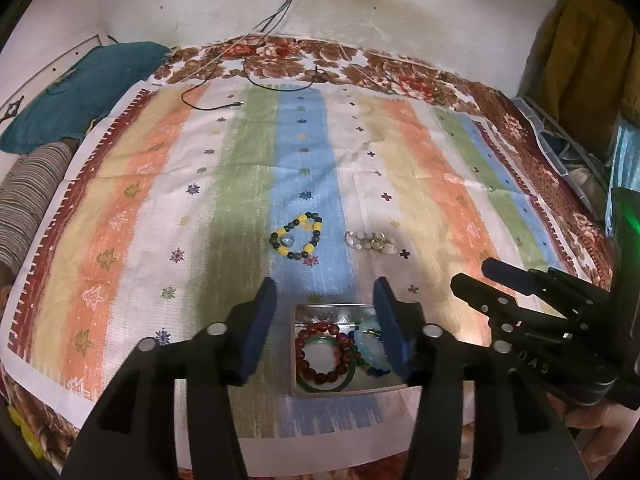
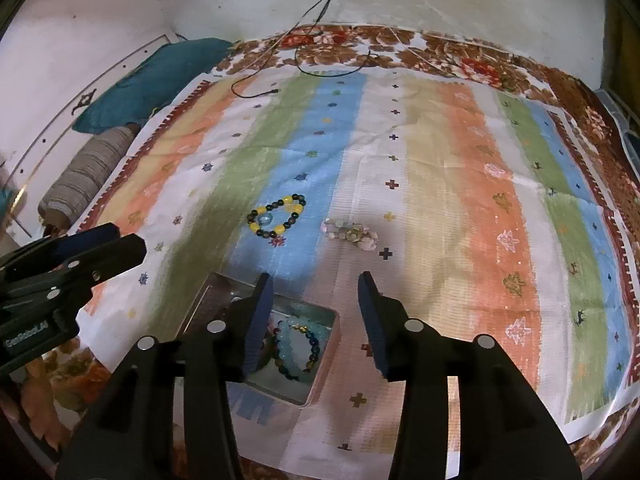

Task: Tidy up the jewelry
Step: 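Open both tools to drop the two bracelets into the silver tin, then move the open left tool to the yellow-black bracelet while the right tool approaches the shell bracelet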

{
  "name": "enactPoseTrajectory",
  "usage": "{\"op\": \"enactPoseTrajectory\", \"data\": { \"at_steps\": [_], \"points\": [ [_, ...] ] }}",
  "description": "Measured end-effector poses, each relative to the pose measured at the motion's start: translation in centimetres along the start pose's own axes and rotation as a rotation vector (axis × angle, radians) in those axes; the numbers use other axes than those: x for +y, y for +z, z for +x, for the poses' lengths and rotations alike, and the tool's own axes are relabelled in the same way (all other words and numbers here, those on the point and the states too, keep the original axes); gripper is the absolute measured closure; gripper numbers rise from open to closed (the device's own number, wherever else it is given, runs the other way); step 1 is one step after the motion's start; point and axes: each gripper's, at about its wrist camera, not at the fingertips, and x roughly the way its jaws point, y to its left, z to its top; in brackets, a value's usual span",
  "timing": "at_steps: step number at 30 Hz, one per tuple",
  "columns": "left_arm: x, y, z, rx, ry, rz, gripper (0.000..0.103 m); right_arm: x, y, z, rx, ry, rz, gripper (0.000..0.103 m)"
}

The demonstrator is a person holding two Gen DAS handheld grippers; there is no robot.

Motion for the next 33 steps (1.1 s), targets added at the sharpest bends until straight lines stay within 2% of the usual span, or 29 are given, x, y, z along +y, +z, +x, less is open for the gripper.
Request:
{"op": "enactPoseTrajectory", "data": {
  "at_steps": [4, 7, 10, 20, 33],
  "points": [
    [0.2, 0.3, 0.5, 0.009, 0.019, 0.001, 0.039, -0.4, 0.2, 0.3, 0.008, -0.017, 0.002, 0.048],
    [0.7, 0.7, 0.9, 0.015, 0.033, -0.013, 0.028, -0.6, 0.3, 0.7, 0.017, -0.023, 0.003, 0.042],
    [1.3, 1.2, 1.4, 0.024, 0.045, -0.032, 0.022, -0.7, 0.5, 1.3, 0.034, -0.033, 0.001, 0.038],
    [2.1, 3.3, 4.4, 0.068, 0.121, 0.004, 0.019, -0.8, 1.5, 4.2, 0.096, -0.071, -0.019, 0.034],
    [3.5, 5.0, 8.5, 0.137, 0.147, -0.008, 0.019, -1.8, 3.1, 8.1, 0.147, -0.119, -0.008, 0.034]
  ]
}}
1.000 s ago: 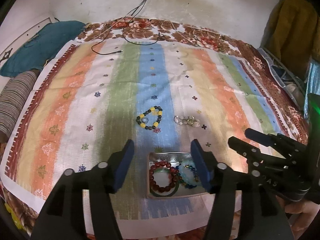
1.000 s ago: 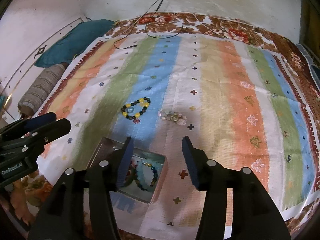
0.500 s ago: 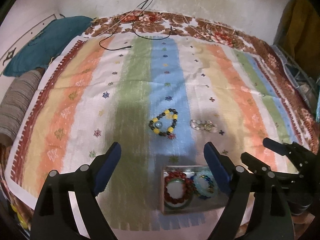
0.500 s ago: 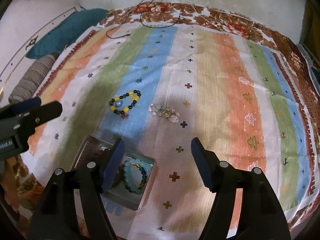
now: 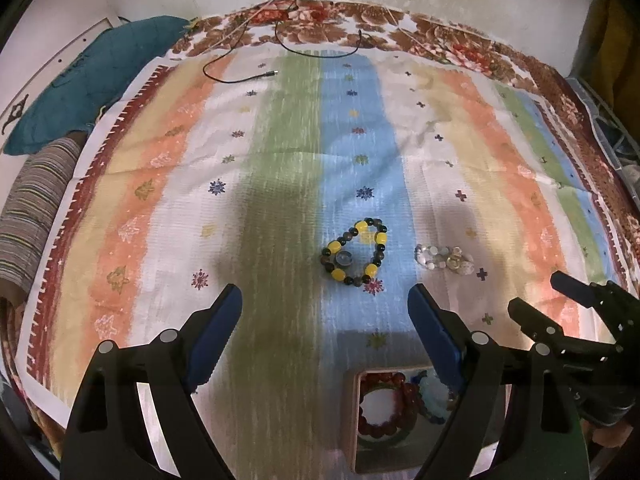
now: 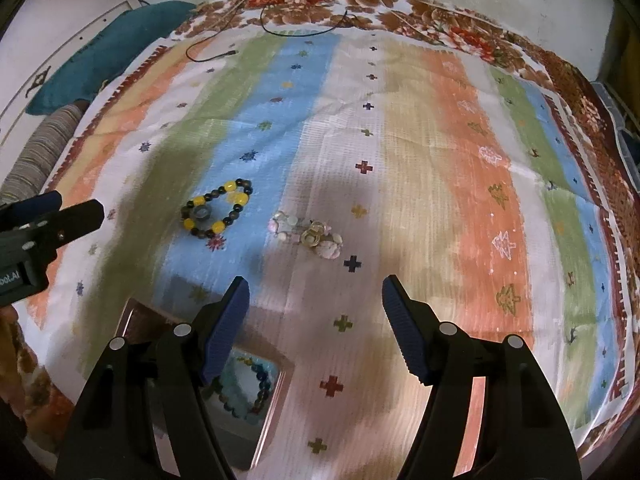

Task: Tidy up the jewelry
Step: 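Move the open left tool to the yellow-black bracelet while the right tool approaches the shell bracelet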

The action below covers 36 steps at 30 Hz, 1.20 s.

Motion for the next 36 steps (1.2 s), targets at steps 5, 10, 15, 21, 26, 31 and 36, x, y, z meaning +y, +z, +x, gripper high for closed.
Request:
{"op": "enactPoseTrajectory", "data": {
  "at_steps": [5, 10, 15, 21, 26, 31, 36],
  "points": [
    [0.1, 0.6, 1.4, 0.021, 0.004, -0.001, 0.019, 0.3, 0.5, 0.9, 0.013, -0.005, -0.013, 0.034],
    [0.4, 1.2, 2.5, 0.032, 0.015, -0.008, 0.019, 0.4, 0.9, 1.5, 0.023, -0.002, -0.015, 0.034],
    [0.6, 1.6, 3.8, 0.047, 0.034, -0.008, 0.019, 0.7, 1.2, 2.4, 0.038, 0.003, -0.024, 0.034],
    [0.5, 1.9, 4.9, 0.058, 0.045, 0.001, 0.019, 0.6, 1.6, 3.4, 0.06, 0.015, -0.019, 0.034],
    [0.1, 2.1, 6.0, 0.069, 0.059, 0.027, 0.019, 0.6, 1.9, 4.2, 0.072, 0.009, -0.018, 0.034],
    [0.0, 2.5, 6.6, 0.07, 0.052, 0.025, 0.019, 0.5, 2.2, 4.8, 0.082, 0.005, -0.012, 0.034],
    [0.2, 2.6, 7.8, 0.09, 0.042, 0.017, 0.019, 0.4, 2.6, 5.6, 0.096, 0.013, -0.004, 0.034]
  ]
}}
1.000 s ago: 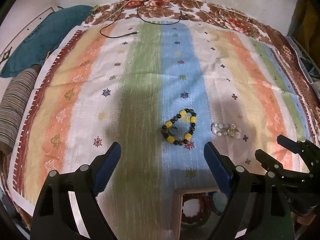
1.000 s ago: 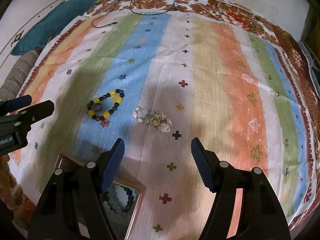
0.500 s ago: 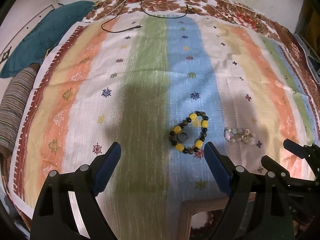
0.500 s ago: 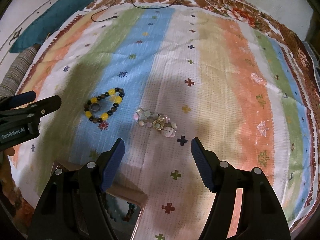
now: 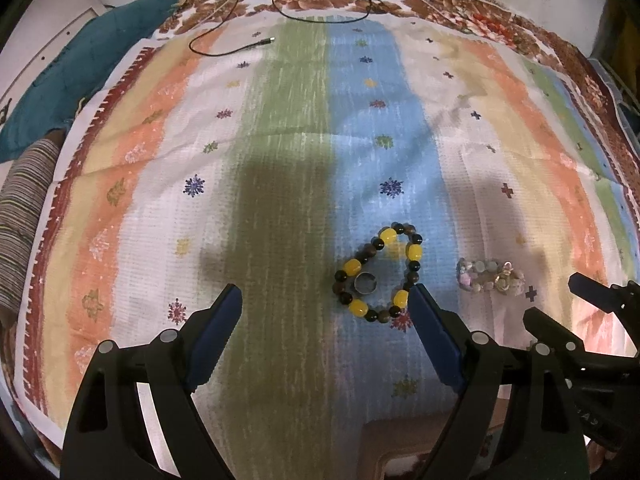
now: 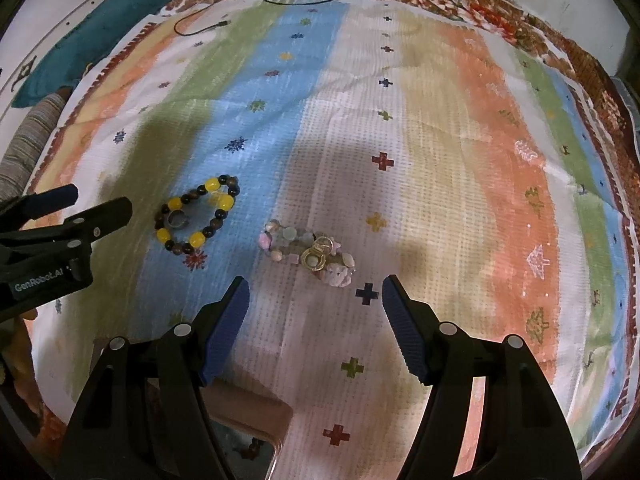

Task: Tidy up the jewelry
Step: 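Move the open left tool to the yellow-black bracelet while the right tool approaches the shell bracelet, then close the left tool on the yellow-black bracelet while the right tool grasps the gold-charm shell bracelet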

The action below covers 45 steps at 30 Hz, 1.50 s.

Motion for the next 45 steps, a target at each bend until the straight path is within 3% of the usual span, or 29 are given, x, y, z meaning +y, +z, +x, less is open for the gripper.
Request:
{"op": "enactPoseTrajectory", "data": {
  "at_steps": [21, 24, 29, 35, 39, 42, 45],
  "points": [
    [0.0, 1.6, 3.6, 0.024, -0.011, 0.046, 0.019, -0.4, 1.3, 2.6, 0.035, 0.037, 0.038, 0.035],
    [-0.2, 1.7, 4.3, 0.037, -0.006, 0.061, 0.021, -0.7, 1.5, 3.1, 0.048, 0.049, 0.054, 0.045],
    [-0.7, 1.9, 5.0, 0.045, -0.012, 0.083, 0.023, -1.2, 1.9, 3.9, 0.066, 0.064, 0.081, 0.046],
    [-1.6, 1.9, 6.1, 0.064, -0.011, 0.129, 0.037, -0.9, 2.3, 4.5, 0.072, 0.065, 0.069, 0.055],
    [-2.1, 1.9, 6.6, 0.077, -0.004, 0.152, 0.054, -0.8, 2.4, 5.1, 0.087, 0.055, 0.065, 0.063],
    [-2.1, 1.9, 7.0, 0.081, 0.001, 0.159, 0.056, -0.6, 2.4, 5.6, 0.092, 0.05, 0.06, 0.064],
    [-2.1, 1.9, 7.1, 0.086, -0.019, 0.15, 0.065, -0.6, 2.4, 5.7, 0.095, 0.048, 0.057, 0.072]
  ]
}}
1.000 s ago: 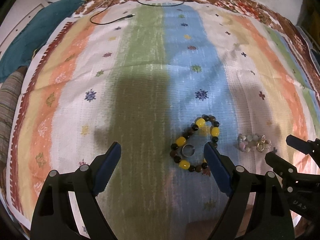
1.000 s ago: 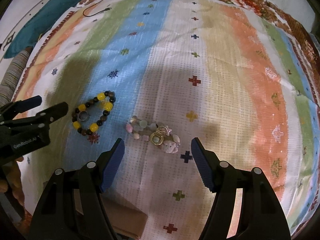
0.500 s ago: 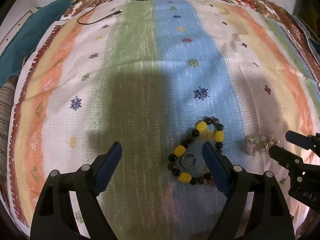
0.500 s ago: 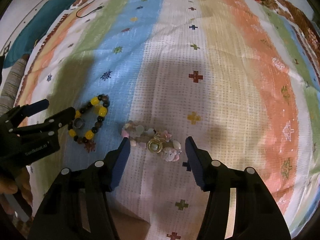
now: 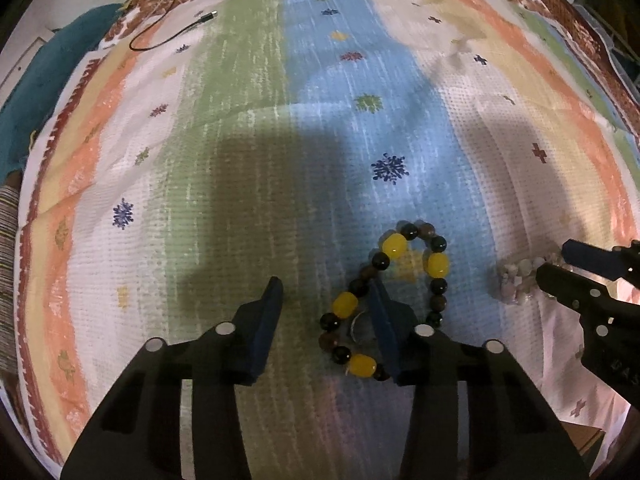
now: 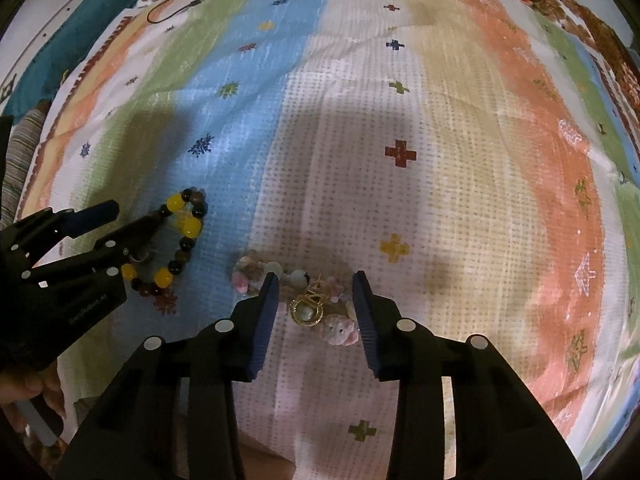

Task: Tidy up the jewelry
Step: 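Close the left tool on the yellow-black bracelet while the right tool grasps the gold-charm shell bracelet, then lift the yellow-black bracelet with the left tool while the right tool lifts the shell bracelet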

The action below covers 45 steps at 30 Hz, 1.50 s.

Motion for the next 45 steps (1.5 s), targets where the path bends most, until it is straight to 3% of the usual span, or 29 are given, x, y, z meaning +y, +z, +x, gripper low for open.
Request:
{"op": "enactPoseTrajectory", "data": {
  "at_steps": [4, 6, 8, 28, 45],
  "points": [
    [-0.4, -0.1, -0.1, -0.01, 0.004, 0.013, 0.089, 0.2, -0.1, 0.3, 0.004, -0.001, 0.002, 0.078],
    [-0.7, -0.2, 0.0, -0.013, 0.017, 0.028, 0.089, 0.3, -0.1, 0.4, 0.004, -0.005, -0.004, 0.079],
    [-0.9, -0.3, 0.0, -0.018, 0.027, 0.043, 0.091, 0.4, -0.1, 0.4, 0.005, -0.007, -0.009, 0.087],
    [0.2, -0.5, -1.8, -0.046, 0.002, -0.002, 0.092, 0.5, -0.3, -1.1, -0.029, -0.01, -0.04, 0.086],
    [0.8, -1.1, -6.9, -0.124, -0.051, -0.034, 0.092, 0.8, -1.0, -4.0, -0.088, -0.022, -0.055, 0.086]
  ]
}}
